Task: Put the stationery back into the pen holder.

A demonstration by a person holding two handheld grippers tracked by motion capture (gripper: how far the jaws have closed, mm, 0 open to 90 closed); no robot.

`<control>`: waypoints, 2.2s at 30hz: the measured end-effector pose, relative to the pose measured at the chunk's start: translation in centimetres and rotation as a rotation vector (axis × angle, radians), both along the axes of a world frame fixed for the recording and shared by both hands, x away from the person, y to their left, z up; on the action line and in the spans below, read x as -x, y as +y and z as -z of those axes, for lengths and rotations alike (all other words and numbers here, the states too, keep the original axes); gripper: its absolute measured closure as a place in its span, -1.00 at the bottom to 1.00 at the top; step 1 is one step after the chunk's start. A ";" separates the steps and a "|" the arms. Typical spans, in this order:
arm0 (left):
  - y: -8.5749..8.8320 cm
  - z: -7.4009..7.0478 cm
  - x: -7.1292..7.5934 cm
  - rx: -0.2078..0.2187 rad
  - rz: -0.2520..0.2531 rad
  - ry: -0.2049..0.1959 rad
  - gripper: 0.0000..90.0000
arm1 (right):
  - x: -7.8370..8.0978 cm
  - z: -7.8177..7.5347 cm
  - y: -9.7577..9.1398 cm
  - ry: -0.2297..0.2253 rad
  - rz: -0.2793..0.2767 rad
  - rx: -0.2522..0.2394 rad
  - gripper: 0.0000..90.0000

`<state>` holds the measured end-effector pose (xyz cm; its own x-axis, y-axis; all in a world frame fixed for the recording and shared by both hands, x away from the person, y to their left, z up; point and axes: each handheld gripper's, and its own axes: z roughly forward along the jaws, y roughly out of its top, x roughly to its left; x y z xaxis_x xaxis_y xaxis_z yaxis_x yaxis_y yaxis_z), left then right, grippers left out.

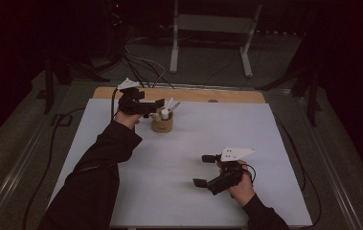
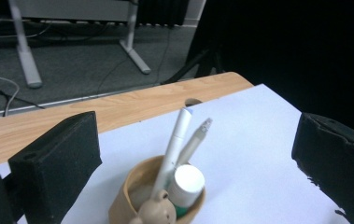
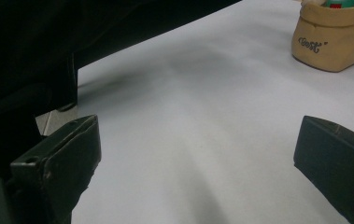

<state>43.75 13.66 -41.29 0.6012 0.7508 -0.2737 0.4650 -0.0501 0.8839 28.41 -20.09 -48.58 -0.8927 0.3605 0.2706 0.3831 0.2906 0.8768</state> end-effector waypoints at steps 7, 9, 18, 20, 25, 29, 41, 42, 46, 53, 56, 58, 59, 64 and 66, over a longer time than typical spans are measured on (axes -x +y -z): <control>0.9 -0.4 1.9 -0.014 0.096 -0.021 -0.99 | -0.1 0.0 -0.2 0.002 0.003 -0.007 -0.98; 1.1 -0.6 2.3 -0.001 0.140 -0.012 -0.99 | -0.1 -0.1 -0.3 -0.002 0.006 -0.006 -0.98; 1.5 -1.2 4.7 0.041 0.242 -0.037 -0.99 | 0.0 -0.3 -0.5 -0.009 0.012 -0.010 -0.98; 1.6 -1.2 5.0 0.043 0.249 -0.041 -0.99 | 0.0 -0.3 -0.5 -0.010 0.014 -0.009 -0.98; 2.2 -0.9 6.6 0.043 0.271 -0.049 -0.99 | 0.2 -0.4 -0.8 -0.007 0.022 -0.006 -0.98; 2.6 -0.4 7.7 0.039 0.292 -0.051 -0.99 | 0.3 -0.5 -0.9 -0.009 0.029 -0.007 -0.98; 2.7 2.6 11.7 0.041 0.366 -0.047 -0.99 | 0.6 -0.2 -1.7 -0.001 0.049 0.007 -0.98; 2.7 2.6 11.7 0.041 0.366 -0.047 -0.99 | 0.6 -0.1 -1.8 0.000 0.051 0.006 -0.98; 2.7 3.5 12.8 0.024 0.385 -0.055 -0.99 | 0.6 0.0 -2.0 0.001 0.053 0.007 -0.98; 3.3 5.9 15.3 -0.005 0.388 -0.061 -0.99 | 0.8 0.3 -2.2 -0.002 0.051 0.020 -0.98; 3.6 6.7 16.2 -0.037 0.392 -0.060 -0.99 | 0.8 0.4 -2.3 -0.001 0.053 0.022 -0.98; 3.7 6.9 16.4 -0.044 0.393 -0.059 -0.99 | 0.8 0.4 -2.3 -0.001 0.052 0.021 -0.98; 4.2 7.4 16.9 -0.055 0.389 -0.060 -0.99 | 1.0 0.4 -2.3 -0.005 0.046 0.027 -0.98; 5.1 8.6 17.6 -0.075 0.384 -0.045 -0.99 | 1.3 0.7 -2.7 -0.009 0.047 0.037 -0.98; 5.6 9.0 17.9 -0.095 0.368 -0.040 -0.99 | 1.3 0.8 -2.8 -0.007 0.049 0.037 -0.98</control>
<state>25.81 19.24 -50.32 0.8442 0.5035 -0.1839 0.3658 -0.2902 0.8843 27.09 -22.91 -49.37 -0.8755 0.4136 0.2501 0.3916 0.3036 0.8686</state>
